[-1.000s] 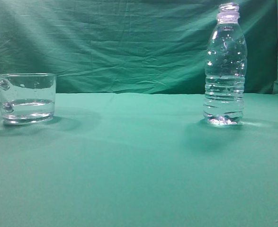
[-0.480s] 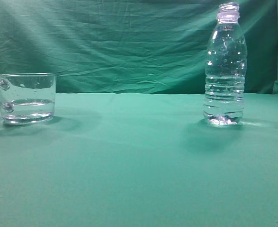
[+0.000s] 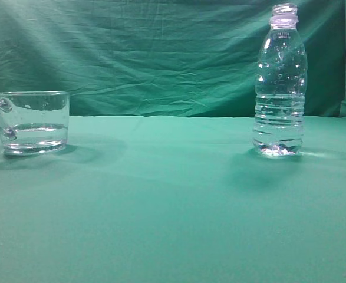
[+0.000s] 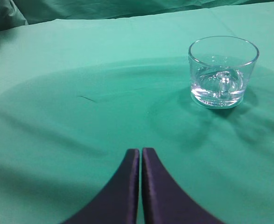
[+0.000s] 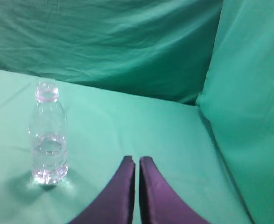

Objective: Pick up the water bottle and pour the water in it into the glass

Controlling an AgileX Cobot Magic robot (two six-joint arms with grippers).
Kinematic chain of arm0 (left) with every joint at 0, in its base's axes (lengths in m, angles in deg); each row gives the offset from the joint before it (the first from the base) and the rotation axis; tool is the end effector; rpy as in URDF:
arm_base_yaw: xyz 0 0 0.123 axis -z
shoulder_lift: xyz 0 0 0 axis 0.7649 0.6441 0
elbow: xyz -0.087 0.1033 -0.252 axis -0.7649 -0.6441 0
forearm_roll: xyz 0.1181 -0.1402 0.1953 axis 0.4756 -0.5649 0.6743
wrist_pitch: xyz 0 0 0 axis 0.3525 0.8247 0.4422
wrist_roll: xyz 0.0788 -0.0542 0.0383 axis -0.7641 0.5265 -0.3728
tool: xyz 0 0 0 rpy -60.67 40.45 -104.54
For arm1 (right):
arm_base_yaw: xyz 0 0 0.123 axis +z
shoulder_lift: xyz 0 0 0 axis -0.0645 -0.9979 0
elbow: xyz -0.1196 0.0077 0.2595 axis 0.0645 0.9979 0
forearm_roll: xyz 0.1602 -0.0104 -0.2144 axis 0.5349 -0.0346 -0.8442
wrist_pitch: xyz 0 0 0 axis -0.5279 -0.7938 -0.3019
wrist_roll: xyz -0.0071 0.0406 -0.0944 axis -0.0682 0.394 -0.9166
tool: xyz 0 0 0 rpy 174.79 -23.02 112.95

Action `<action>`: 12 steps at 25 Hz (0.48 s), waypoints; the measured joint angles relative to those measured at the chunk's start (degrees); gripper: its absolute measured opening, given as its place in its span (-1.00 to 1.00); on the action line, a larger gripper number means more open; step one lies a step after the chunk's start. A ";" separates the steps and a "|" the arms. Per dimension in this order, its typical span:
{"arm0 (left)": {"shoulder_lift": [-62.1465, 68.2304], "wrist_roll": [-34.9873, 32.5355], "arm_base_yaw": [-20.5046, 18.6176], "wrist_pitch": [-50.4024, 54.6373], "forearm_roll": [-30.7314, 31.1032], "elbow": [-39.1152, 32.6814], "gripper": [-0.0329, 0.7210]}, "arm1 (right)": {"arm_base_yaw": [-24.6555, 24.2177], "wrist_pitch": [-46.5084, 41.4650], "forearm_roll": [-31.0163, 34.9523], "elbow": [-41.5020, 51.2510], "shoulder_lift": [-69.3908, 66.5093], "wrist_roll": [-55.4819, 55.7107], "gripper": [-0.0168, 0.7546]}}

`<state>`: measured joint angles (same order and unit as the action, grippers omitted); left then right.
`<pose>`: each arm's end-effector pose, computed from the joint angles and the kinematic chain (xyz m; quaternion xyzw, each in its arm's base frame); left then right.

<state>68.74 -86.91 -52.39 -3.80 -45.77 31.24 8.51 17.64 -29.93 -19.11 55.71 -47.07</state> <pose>0.0799 -0.0021 0.1736 0.0296 0.7941 0.0148 0.6069 0.0683 0.0091 0.2533 -0.0834 0.7541 0.0048 0.6514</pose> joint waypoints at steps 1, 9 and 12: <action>0.00 0.00 0.00 0.00 0.00 0.00 -0.91 | 0.00 0.68 0.11 2.67 1.04 0.00 -0.96; 0.00 0.00 0.00 0.00 0.00 0.00 -0.91 | 0.00 3.14 0.22 15.15 2.34 0.87 -0.96; 0.00 0.00 0.00 0.00 0.00 0.00 -0.91 | 0.00 4.19 0.22 15.38 2.34 1.79 -0.96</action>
<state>68.74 -86.91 -52.39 -3.80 -45.77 31.24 8.51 21.83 -29.71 -3.73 58.05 -45.28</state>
